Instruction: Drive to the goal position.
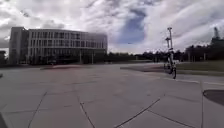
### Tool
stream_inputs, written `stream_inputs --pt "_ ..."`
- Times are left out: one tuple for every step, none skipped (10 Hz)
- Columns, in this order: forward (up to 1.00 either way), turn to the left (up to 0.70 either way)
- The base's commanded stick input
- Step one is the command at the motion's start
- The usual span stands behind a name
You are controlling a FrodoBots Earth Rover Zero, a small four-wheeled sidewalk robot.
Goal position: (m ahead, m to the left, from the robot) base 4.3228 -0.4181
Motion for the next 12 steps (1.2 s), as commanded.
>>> stream_inputs --pt "0.70 0.01" --pt "0.70 0.01" --pt "0.70 0.01" --pt "0.70 0.01" --pt "0.70 0.01" --pt "0.70 0.01" --pt "0.70 0.01" --pt "0.70 0.01" --pt "0.70 0.01" --pt "0.70 0.01" --pt "0.70 0.01" --pt "0.70 0.01"
